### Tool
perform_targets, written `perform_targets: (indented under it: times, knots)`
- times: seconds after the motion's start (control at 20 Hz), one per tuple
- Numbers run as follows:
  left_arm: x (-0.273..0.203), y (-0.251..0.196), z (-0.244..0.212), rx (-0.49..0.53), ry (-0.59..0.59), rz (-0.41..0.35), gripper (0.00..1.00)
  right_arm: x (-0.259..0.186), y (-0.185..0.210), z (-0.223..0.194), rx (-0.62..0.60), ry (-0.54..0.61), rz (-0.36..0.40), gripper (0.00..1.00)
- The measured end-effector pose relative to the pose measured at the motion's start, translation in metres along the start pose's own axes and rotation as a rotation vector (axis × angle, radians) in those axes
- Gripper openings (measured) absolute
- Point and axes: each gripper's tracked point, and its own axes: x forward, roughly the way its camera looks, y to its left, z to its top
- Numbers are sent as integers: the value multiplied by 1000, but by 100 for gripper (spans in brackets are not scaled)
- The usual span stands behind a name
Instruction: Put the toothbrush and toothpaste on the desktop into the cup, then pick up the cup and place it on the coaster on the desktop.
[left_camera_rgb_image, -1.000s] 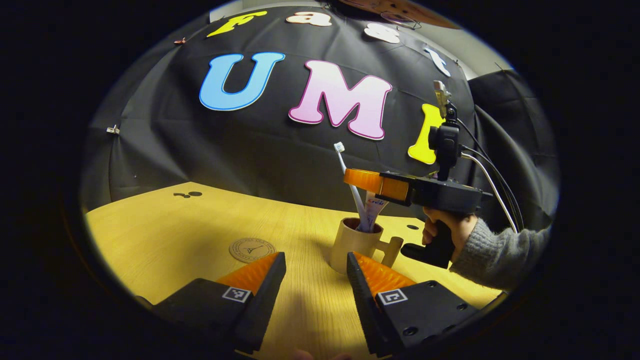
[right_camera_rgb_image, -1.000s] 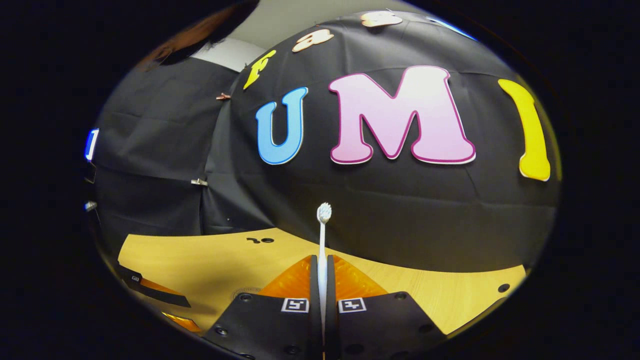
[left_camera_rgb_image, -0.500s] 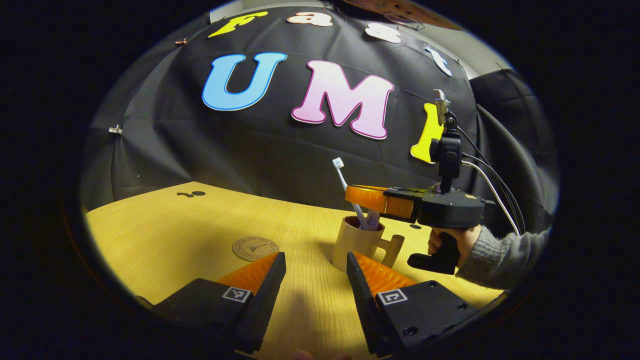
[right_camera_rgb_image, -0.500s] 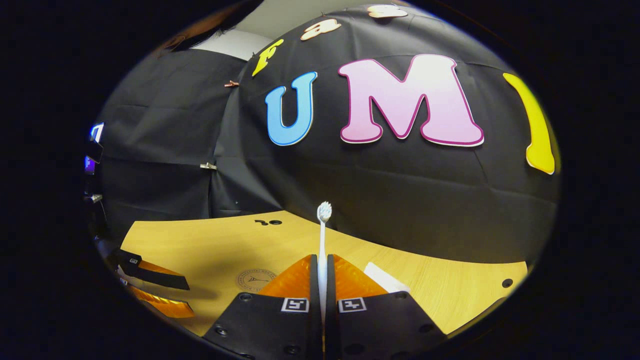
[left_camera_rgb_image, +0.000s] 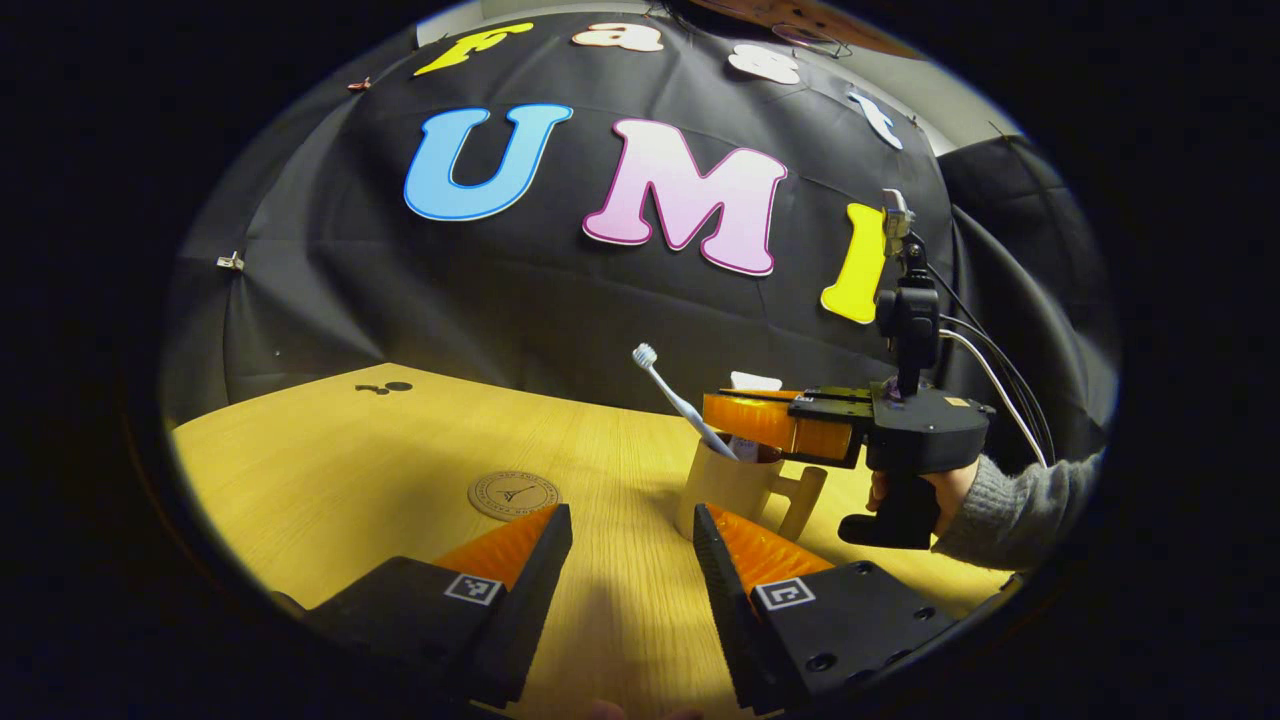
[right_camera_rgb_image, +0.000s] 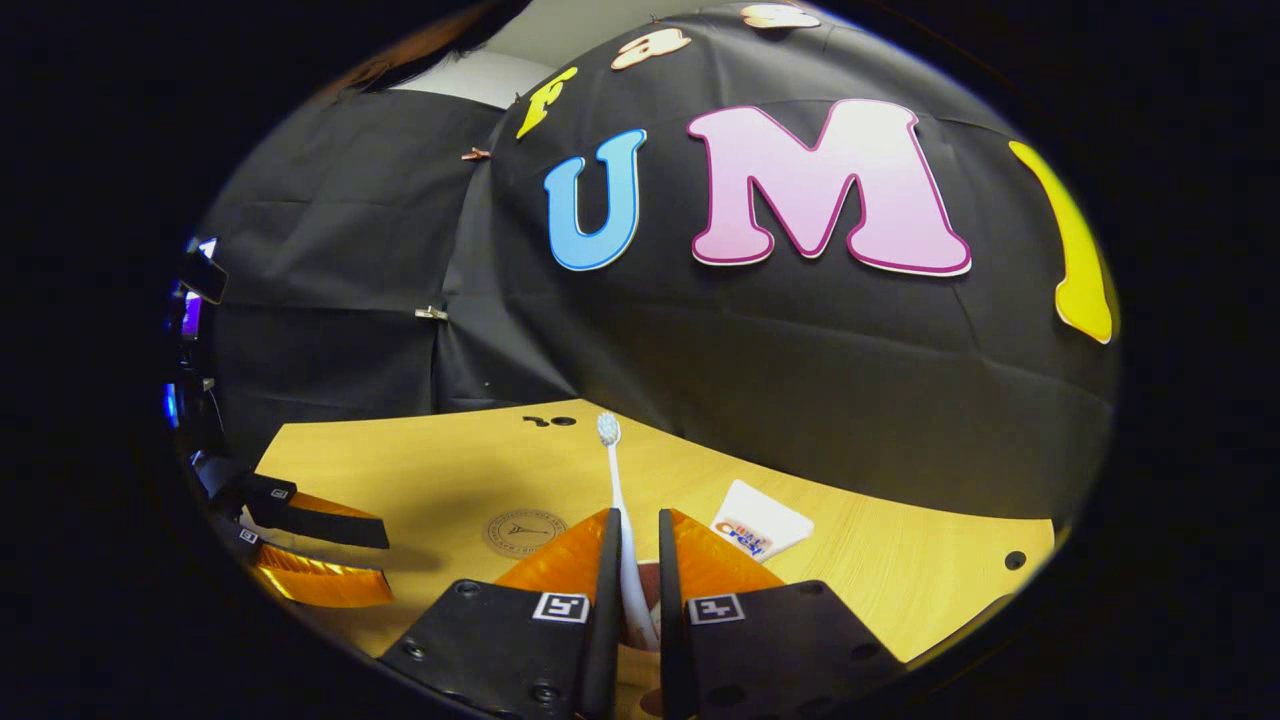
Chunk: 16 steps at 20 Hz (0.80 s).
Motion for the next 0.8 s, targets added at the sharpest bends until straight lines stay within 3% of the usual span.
perform_targets:
  times: [0.3, 0.55, 0.7, 0.8]
  knots:
    - [-1, -1, -1, 0, 8, -11, 77, -16, -5, -1, 16, 33, -16, 21]
    - [-6, 2, 0, 7, 19, -18, 77, -50, -8, 4, 64, 113, -3, 29]
    - [-10, 6, 4, 12, 22, -24, 77, -74, -16, 1, 94, 225, -5, 45]
    - [-13, 11, 7, 18, 22, -23, 77, -88, -22, 2, 134, 296, -8, 48]
